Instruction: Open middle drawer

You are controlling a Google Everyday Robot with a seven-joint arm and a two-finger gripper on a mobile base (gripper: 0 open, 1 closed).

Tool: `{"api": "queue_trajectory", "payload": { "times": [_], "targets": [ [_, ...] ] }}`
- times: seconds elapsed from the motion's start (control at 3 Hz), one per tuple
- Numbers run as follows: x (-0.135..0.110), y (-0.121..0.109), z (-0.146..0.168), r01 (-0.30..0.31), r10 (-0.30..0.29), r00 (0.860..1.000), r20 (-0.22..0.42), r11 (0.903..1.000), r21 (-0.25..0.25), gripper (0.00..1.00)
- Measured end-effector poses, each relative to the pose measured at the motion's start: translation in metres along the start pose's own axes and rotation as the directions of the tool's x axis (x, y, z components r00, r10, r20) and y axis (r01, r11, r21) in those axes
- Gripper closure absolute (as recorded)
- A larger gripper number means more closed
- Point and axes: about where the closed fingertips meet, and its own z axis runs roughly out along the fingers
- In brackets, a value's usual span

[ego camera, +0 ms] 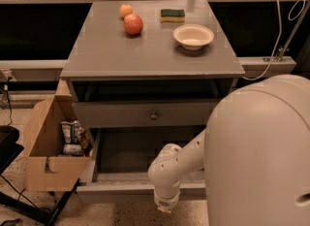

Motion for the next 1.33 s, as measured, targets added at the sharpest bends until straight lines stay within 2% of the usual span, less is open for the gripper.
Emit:
{"api": "queue_trajectory", "payload": {
  "times": [0.67, 1.0, 1.33],
  "targets": [
    [0.0, 0.0, 0.0, 0.0, 0.0, 1.0, 0.0, 1.0, 0.0, 0.05],
    [0.0, 0.0, 0.0, 0.0, 0.0, 1.0, 0.0, 1.0, 0.0, 0.0],
    [0.0, 0.0, 0.0, 0.0, 0.0, 1.0, 0.0, 1.0, 0.0, 0.0]
  ]
}}
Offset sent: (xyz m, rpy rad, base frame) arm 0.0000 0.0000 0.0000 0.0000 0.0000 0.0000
